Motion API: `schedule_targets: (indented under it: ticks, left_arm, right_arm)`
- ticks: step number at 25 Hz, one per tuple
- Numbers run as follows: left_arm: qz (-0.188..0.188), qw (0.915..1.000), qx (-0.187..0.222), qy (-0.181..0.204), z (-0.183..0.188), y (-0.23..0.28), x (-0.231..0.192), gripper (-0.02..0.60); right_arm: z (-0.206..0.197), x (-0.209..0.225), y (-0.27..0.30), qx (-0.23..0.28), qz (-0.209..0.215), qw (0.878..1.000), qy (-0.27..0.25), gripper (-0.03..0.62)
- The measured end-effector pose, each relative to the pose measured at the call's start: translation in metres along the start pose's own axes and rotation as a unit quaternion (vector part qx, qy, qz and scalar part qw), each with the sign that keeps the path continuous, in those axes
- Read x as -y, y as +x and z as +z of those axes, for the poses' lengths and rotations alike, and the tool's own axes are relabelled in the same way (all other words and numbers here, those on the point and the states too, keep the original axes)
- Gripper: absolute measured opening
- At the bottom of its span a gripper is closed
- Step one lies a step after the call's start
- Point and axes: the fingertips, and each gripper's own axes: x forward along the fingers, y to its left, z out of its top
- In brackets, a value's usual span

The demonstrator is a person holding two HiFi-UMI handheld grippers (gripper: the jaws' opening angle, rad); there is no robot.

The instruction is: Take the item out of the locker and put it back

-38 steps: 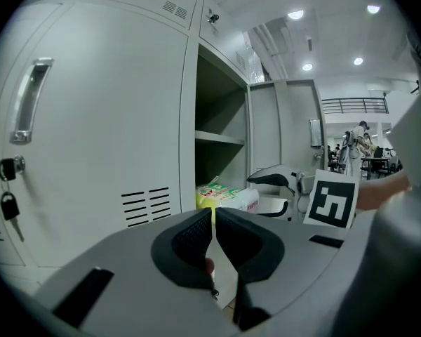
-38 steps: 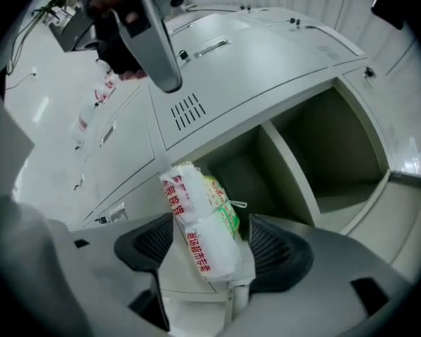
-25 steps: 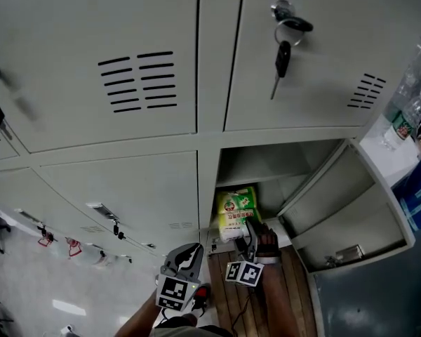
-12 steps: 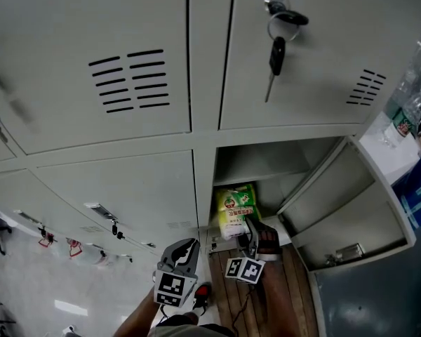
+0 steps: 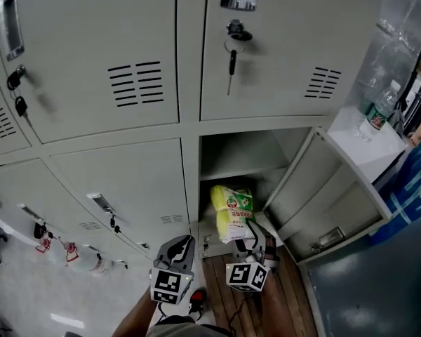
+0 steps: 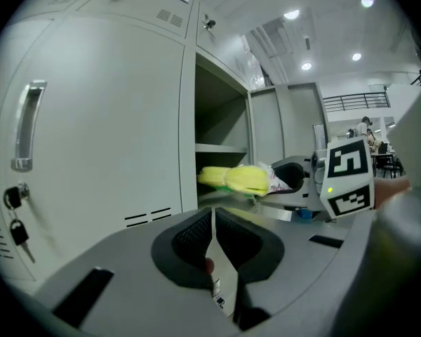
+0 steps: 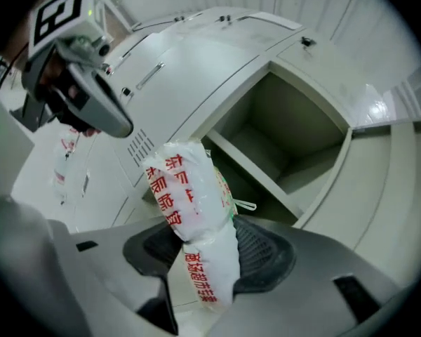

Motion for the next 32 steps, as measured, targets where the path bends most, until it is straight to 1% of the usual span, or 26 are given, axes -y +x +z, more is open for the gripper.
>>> schedule_targets:
  ticks: [3,5,9,14,19,24,26,32]
  left_arm:
    - [0.002,0.9999,0.012,0.007,0.010,-0.010,0.010,0.037]
    - [0.004,0.9998,0.020,0.009,0.015,-0.017,0.017,0.037]
    - [0.008,0.9993,0.033,0.013,0.021,-0.034,0.032,0.037]
    - [0.006,0.9991,0.040,0.014,0.020,-0.058,0.057,0.037]
    - [0.006,0.9993,0.036,0.012,0.008,-0.083,0.085,0.037]
    - [0.002,0.9993,0.038,0.007,0.000,-0.109,0.113,0.037]
    - [0.002,0.9995,0.032,0.007,-0.006,-0.117,0.121,0.037]
    - [0.009,0.9991,0.041,0.005,-0.014,-0.136,0.135,0.037]
  right_arm:
    - [0.009,0.016,-0.032,0.023,-0.012,0.997,0.068,0.222]
    - [0.010,0.023,-0.052,0.036,-0.019,0.993,0.115,0.222]
    - [0.002,0.029,-0.092,0.052,-0.023,0.977,0.205,0.222]
    - [-0.009,0.028,-0.141,0.066,-0.027,0.956,0.285,0.221]
    - [-0.024,0.019,-0.184,0.077,-0.023,0.938,0.337,0.221]
    - [-0.039,0.002,-0.219,0.078,-0.012,0.921,0.382,0.219]
    - [-0.044,-0.005,-0.231,0.078,-0.008,0.916,0.393,0.219]
    - [-0.056,-0.025,-0.257,0.075,0.004,0.907,0.415,0.219]
